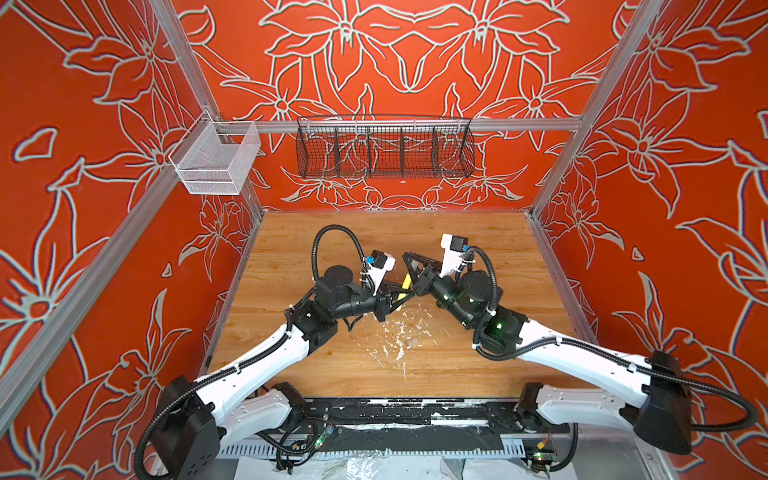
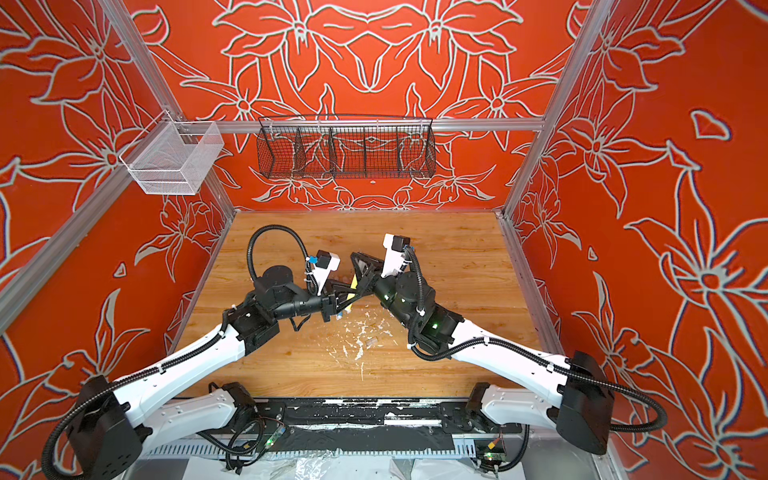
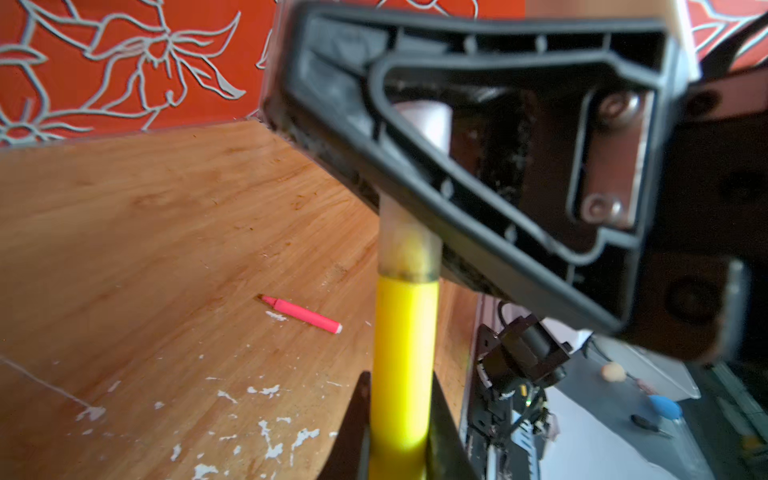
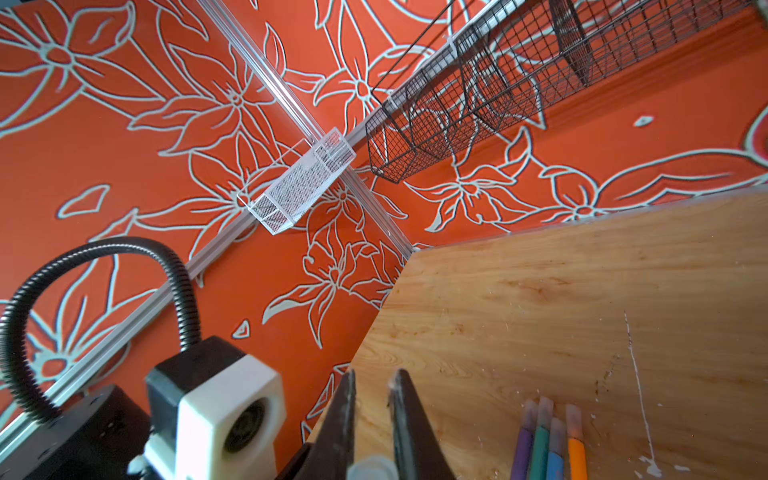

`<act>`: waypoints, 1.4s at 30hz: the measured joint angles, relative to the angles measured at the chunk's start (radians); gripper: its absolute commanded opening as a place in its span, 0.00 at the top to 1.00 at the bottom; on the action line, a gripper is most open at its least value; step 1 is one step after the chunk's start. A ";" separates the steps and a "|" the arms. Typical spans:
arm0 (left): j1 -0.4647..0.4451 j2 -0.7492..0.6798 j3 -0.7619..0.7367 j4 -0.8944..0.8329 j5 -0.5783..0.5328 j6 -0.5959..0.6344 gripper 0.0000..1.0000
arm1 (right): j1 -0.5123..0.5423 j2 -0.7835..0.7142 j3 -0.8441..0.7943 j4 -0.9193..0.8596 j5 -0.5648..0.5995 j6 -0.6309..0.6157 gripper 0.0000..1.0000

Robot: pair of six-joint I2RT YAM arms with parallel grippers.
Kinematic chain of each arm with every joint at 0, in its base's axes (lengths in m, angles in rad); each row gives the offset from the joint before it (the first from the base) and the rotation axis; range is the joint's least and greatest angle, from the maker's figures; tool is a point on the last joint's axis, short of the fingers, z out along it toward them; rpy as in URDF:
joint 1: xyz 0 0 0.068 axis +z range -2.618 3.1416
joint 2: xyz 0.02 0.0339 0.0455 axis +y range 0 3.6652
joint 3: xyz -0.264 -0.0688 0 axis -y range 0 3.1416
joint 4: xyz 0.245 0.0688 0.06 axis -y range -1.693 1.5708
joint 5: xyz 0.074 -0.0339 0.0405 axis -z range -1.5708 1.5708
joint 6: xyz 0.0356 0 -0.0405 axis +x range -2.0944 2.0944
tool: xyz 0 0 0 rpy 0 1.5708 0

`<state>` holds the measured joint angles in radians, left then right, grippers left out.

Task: Insert the pens into the pen caps
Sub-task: 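Press the cap down with the right gripper, then open and release it, then carry the capped highlighter to the markers with the left gripper while the right withdraws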

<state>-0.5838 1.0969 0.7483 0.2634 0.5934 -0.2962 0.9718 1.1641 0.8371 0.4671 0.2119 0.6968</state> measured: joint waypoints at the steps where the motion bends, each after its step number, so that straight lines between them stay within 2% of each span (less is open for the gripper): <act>1: 0.016 0.006 0.004 0.000 0.034 -0.011 1.00 | 0.000 0.004 -0.001 0.010 0.001 0.001 1.00; 5: 0.074 0.015 0.003 0.014 0.151 -0.072 1.00 | 0.000 0.032 -0.002 0.053 -0.009 0.011 1.00; 9: 0.096 0.010 0.003 0.016 0.195 -0.087 1.00 | 0.000 0.039 -0.008 0.087 -0.021 0.021 1.00; 16: 0.099 -0.064 -0.020 -0.010 0.140 -0.033 1.00 | 0.000 0.049 -0.010 0.145 -0.089 0.041 1.00; 25: 0.099 -0.130 -0.085 -0.047 0.033 0.006 1.00 | 0.001 0.094 0.000 0.119 -0.116 0.063 1.00; 26: 0.099 -0.140 -0.095 -0.046 0.028 0.006 1.00 | 0.001 0.096 0.002 0.111 -0.123 0.064 0.96; 28: 0.099 -0.156 -0.114 -0.045 0.021 0.004 1.00 | 0.008 0.096 0.010 0.082 -0.126 0.063 0.67; 29: 0.099 -0.163 -0.123 -0.032 -0.021 -0.017 1.00 | 0.013 0.093 0.016 0.053 -0.146 0.063 0.60; 31: 0.156 -0.166 -0.127 0.025 -0.182 -0.074 1.00 | 0.071 0.072 0.013 -0.069 -0.204 0.040 0.46; 34: 0.203 -0.193 -0.153 0.049 -0.330 -0.148 1.00 | 0.098 0.026 0.013 -0.219 -0.271 0.007 0.33; 40: 0.203 -0.324 -0.292 -0.098 -0.485 -0.261 1.00 | -0.121 -0.179 -0.045 -0.362 -0.255 -0.039 0.11; 42: 0.203 -0.370 -0.339 -0.177 -0.527 -0.285 1.00 | -0.169 -0.258 -0.080 -0.404 -0.224 -0.063 0.08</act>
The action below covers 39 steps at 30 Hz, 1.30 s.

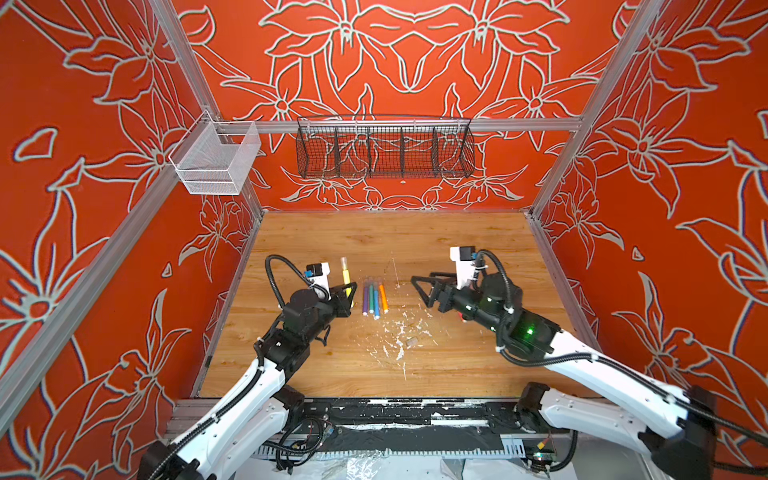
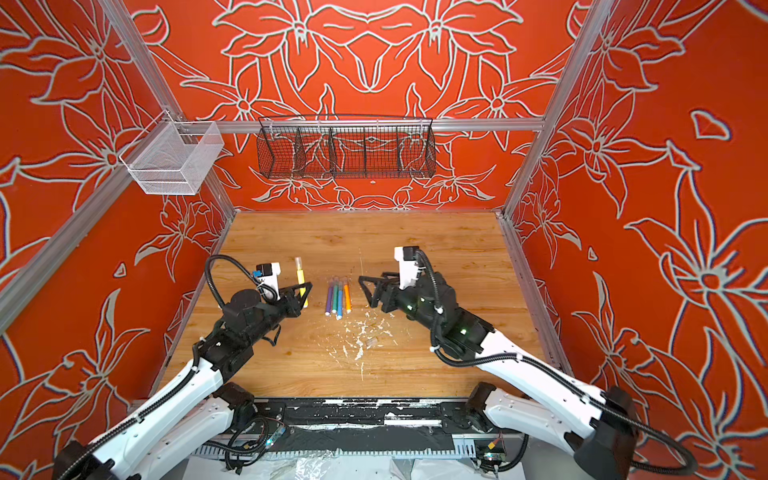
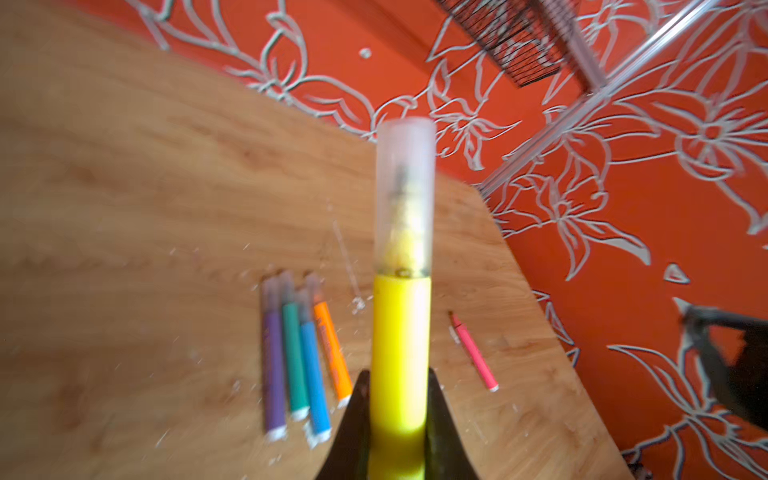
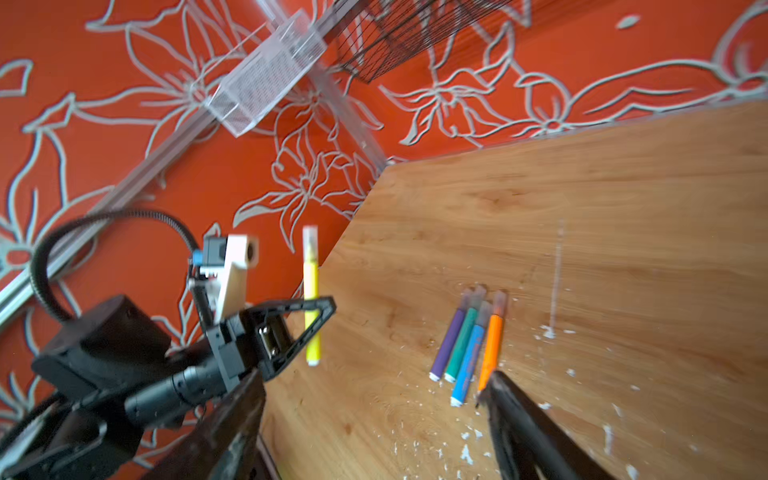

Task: Insert the pens into the pen caps
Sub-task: 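Carry the capped highlighter to the markers with the left gripper while the right withdraws, then lay the capped yellow highlighter beside the markers and open the left gripper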

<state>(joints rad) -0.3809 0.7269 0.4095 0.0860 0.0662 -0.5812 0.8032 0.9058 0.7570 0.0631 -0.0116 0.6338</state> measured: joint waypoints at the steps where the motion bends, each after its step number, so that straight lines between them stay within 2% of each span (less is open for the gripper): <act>1: 0.000 -0.018 -0.019 -0.037 -0.018 -0.009 1.00 | -0.022 -0.029 -0.011 -0.027 0.019 -0.014 0.06; 6: 0.001 -0.023 -0.053 -0.136 -0.061 -0.023 1.00 | -0.138 -0.076 -0.022 -0.174 0.142 -0.099 0.05; 10: 0.017 0.097 -0.031 -0.155 -0.063 -0.017 1.00 | -0.221 -0.060 -0.044 -0.257 0.288 -0.161 0.03; 14: 0.032 0.257 0.014 -0.153 -0.062 -0.015 1.00 | -0.316 -0.039 -0.116 -0.262 0.361 -0.190 0.03; 19: 0.050 0.405 0.042 -0.144 -0.061 -0.014 1.00 | -0.468 0.025 -0.190 -0.238 0.357 -0.196 0.05; 24: 0.061 0.541 0.094 -0.130 -0.056 -0.002 1.00 | -0.550 0.100 -0.246 -0.167 0.354 -0.188 0.06; 33: 0.079 0.833 0.289 -0.127 -0.045 0.045 1.00 | -0.575 0.168 -0.249 -0.110 0.343 -0.171 0.07; 39: 0.079 0.941 0.415 -0.161 -0.022 0.068 1.00 | -0.575 0.167 -0.250 -0.084 0.341 -0.164 0.07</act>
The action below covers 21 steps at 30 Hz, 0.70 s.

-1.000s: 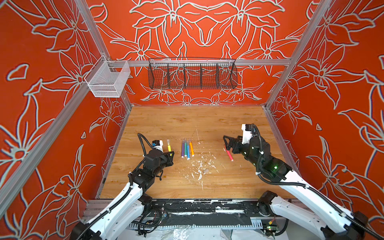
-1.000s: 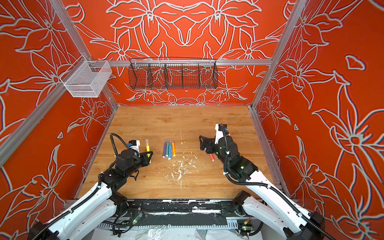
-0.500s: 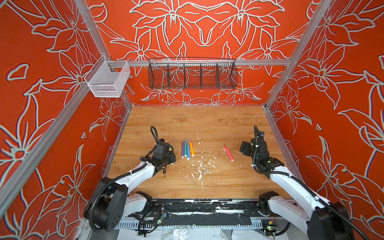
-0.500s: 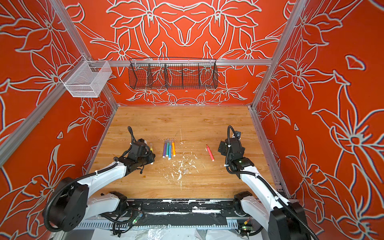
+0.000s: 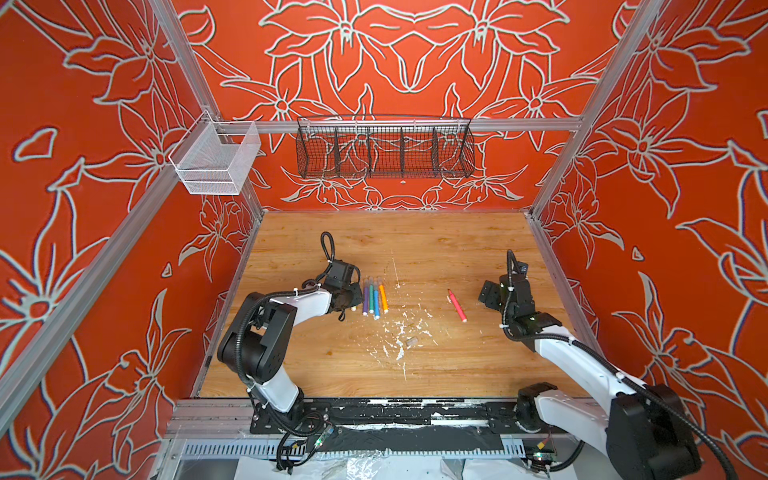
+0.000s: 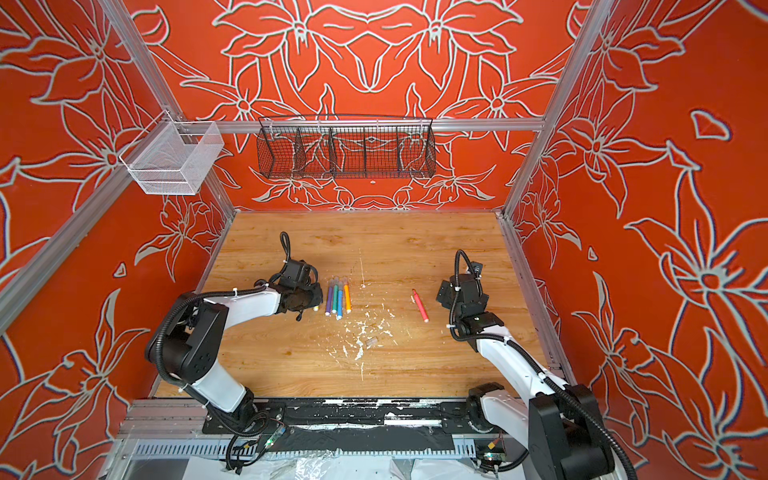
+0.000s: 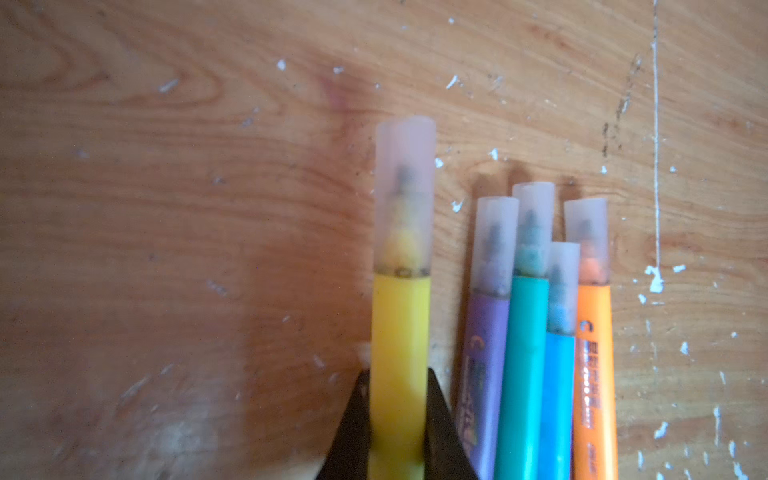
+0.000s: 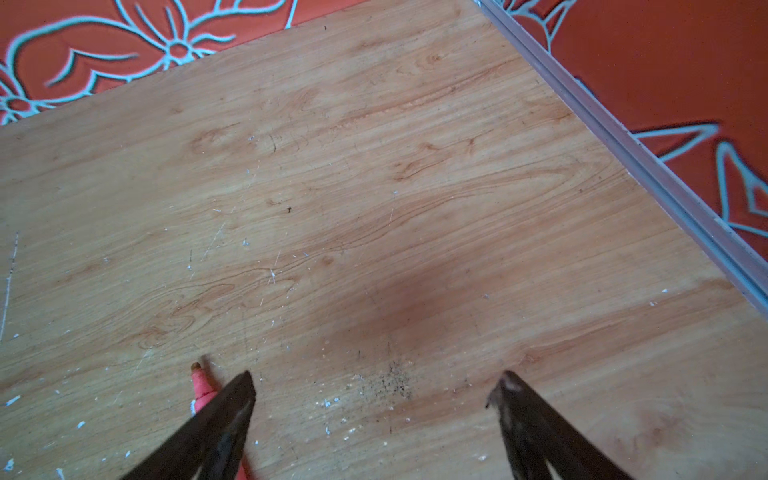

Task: Insert the pens into the pen caps
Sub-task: 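Lay the capped yellow highlighter beside the markers and open the left gripper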

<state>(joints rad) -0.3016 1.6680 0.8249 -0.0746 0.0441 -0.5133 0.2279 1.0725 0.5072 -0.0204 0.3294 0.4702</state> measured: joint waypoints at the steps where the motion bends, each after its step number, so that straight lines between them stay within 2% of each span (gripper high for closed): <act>1: 0.000 0.006 0.009 -0.008 0.003 0.001 1.00 | 0.000 0.000 0.000 0.003 0.000 0.001 0.08; 12: 0.000 0.006 0.019 -0.040 0.037 0.019 0.80 | 0.000 0.000 0.000 0.010 -0.015 0.002 0.07; 21: 0.001 -0.049 0.020 -0.092 0.072 0.024 0.72 | 0.000 0.002 0.000 0.010 -0.023 0.002 0.08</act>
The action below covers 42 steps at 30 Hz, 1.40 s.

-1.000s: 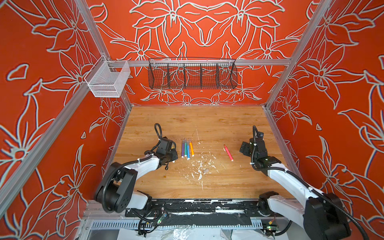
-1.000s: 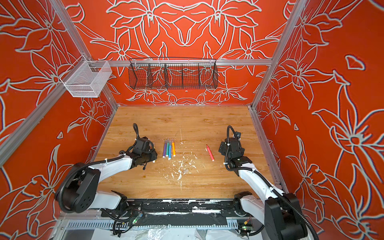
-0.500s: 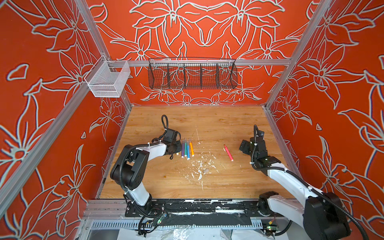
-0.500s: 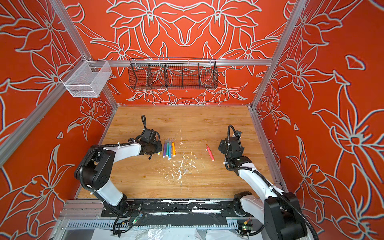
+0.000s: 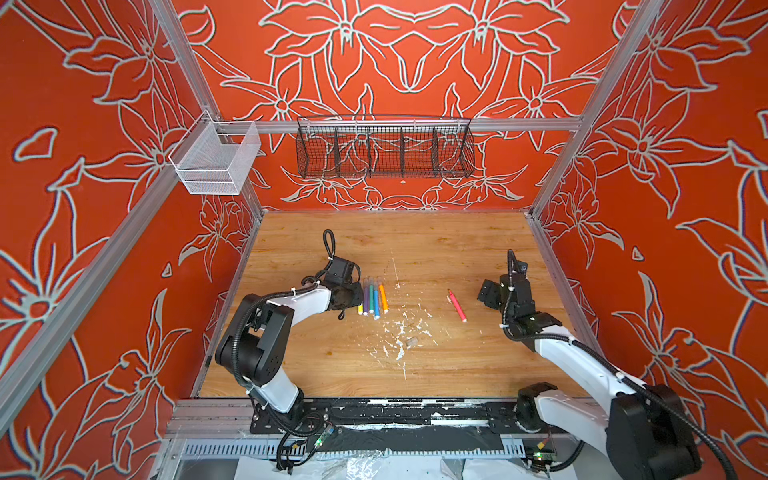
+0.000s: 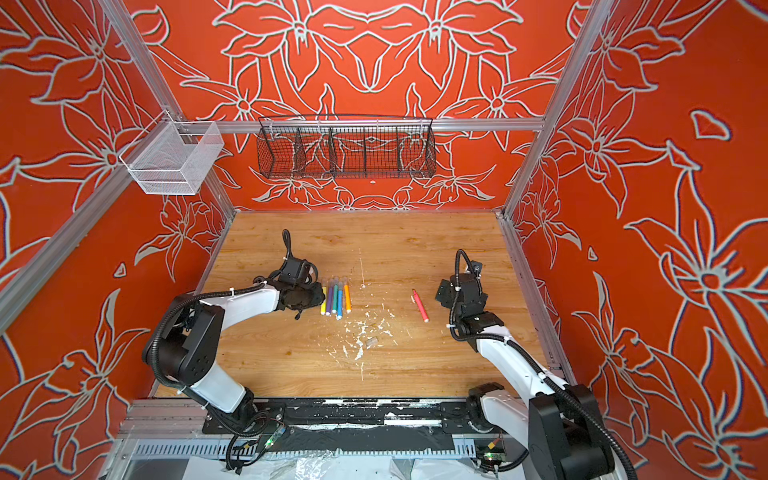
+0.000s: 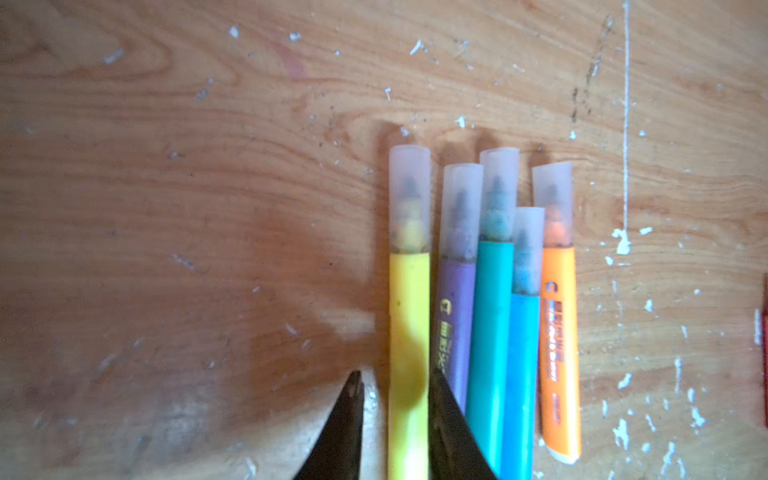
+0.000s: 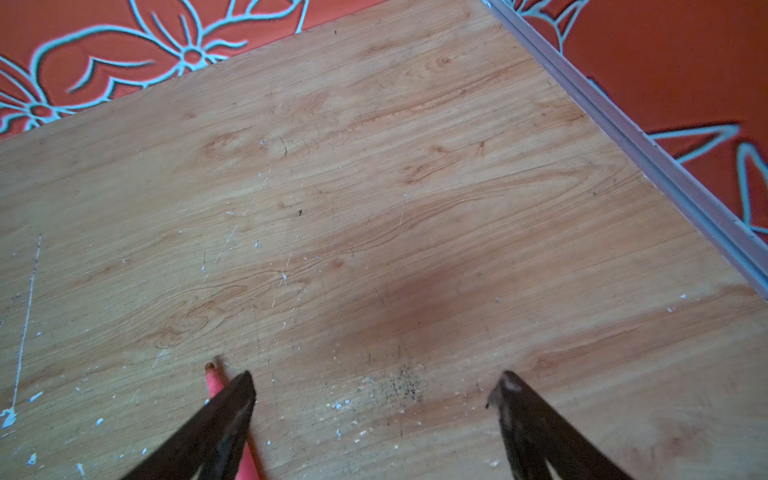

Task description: Insert the pens into the pen caps

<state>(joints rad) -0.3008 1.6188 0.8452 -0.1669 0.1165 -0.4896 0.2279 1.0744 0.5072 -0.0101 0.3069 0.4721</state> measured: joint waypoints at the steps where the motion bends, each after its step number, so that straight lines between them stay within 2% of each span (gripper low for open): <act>1: 0.000 -0.011 0.000 -0.006 0.002 0.000 0.72 | 0.000 0.003 0.000 0.000 -0.001 0.000 0.10; 3: 0.000 -0.035 0.000 -0.018 0.009 0.000 0.72 | -0.002 0.011 0.000 -0.001 -0.007 -0.003 0.15; 6: 0.000 -0.076 0.000 -0.038 0.016 -0.001 0.72 | -0.006 0.028 0.004 -0.018 -0.035 0.002 0.17; 9: 0.000 -0.145 -0.002 -0.059 0.027 -0.008 0.71 | -0.006 0.043 0.026 -0.066 -0.105 0.016 0.20; 12: -0.006 -0.247 -0.020 -0.064 0.039 -0.024 0.69 | -0.006 0.067 0.036 -0.082 -0.204 0.042 0.37; 13: -0.012 -0.286 -0.030 -0.064 0.040 -0.032 0.69 | -0.006 0.082 0.043 -0.092 -0.232 0.050 0.40; 17: -0.084 -0.428 -0.065 -0.073 0.034 -0.066 0.68 | -0.006 0.146 0.077 -0.127 -0.315 0.085 0.40; 23: -0.224 -0.539 -0.070 -0.094 0.005 -0.099 0.68 | 0.039 0.241 0.094 -0.133 -0.405 0.095 0.38; 30: -0.243 -0.628 -0.119 -0.099 0.000 -0.133 0.66 | 0.122 0.372 0.216 -0.181 -0.393 0.085 0.39; 35: -0.244 -0.676 -0.149 -0.115 -0.002 -0.143 0.66 | 0.166 0.485 0.321 -0.248 -0.340 0.075 0.45; 42: -0.244 -0.674 -0.154 -0.114 -0.002 -0.148 0.66 | 0.208 0.533 0.337 -0.282 -0.327 0.077 0.55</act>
<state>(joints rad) -0.5446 0.9443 0.6914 -0.2806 0.1146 -0.6380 0.4355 1.6073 0.8440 -0.2920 -0.0204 0.5491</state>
